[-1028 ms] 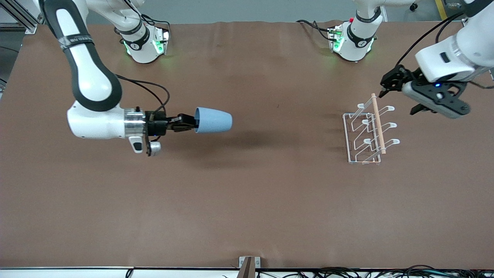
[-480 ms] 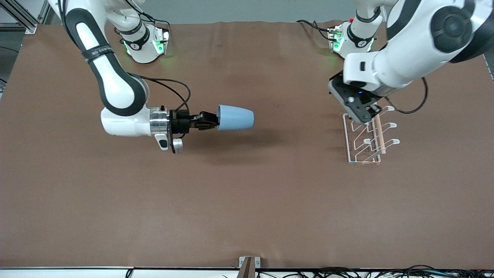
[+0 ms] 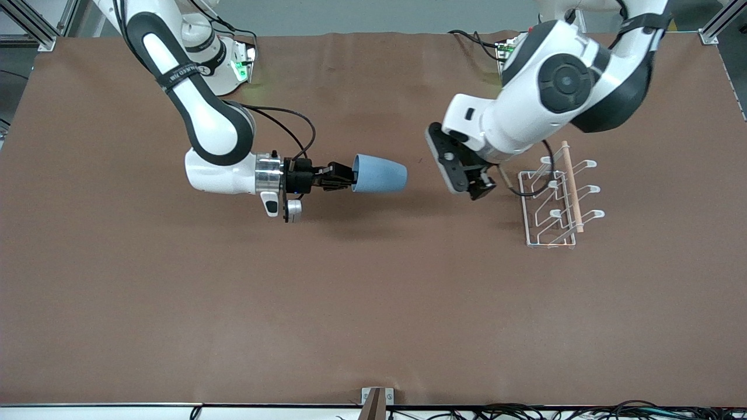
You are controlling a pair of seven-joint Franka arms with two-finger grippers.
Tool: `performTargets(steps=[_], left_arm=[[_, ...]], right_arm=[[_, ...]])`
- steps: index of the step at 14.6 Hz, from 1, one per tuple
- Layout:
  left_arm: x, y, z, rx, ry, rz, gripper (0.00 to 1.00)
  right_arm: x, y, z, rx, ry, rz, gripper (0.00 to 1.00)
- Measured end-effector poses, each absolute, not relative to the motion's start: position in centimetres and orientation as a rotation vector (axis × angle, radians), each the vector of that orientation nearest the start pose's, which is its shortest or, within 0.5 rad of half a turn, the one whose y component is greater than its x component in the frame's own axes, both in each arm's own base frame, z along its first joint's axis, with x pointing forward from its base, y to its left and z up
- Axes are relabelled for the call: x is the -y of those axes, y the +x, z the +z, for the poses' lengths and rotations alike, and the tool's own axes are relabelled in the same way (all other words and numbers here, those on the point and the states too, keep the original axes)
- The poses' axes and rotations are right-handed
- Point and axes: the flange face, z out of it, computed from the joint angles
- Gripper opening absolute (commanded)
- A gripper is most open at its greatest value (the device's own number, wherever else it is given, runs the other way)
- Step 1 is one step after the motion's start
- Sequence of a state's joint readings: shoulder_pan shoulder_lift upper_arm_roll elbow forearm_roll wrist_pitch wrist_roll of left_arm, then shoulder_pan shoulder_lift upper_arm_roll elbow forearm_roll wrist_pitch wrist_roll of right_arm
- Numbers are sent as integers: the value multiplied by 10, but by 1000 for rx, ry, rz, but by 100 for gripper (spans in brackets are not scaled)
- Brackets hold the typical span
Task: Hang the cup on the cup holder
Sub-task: 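Grasp the cup's base with the left gripper from the right gripper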
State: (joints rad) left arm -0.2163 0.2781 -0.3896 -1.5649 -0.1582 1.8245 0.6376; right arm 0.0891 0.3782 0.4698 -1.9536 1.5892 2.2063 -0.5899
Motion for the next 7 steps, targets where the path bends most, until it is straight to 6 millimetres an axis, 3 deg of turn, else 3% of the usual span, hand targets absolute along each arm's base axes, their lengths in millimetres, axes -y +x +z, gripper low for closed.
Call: performTargets(steps=[2,7], left_arm=[[372,531,487,-1963,-2784,-29,100],[394,539,476,-2086,-2723,-64,100]], right_arm=[[-348,523,323,-67,-1813,113,0],[-348,523,321,-62,-1812,110,0]])
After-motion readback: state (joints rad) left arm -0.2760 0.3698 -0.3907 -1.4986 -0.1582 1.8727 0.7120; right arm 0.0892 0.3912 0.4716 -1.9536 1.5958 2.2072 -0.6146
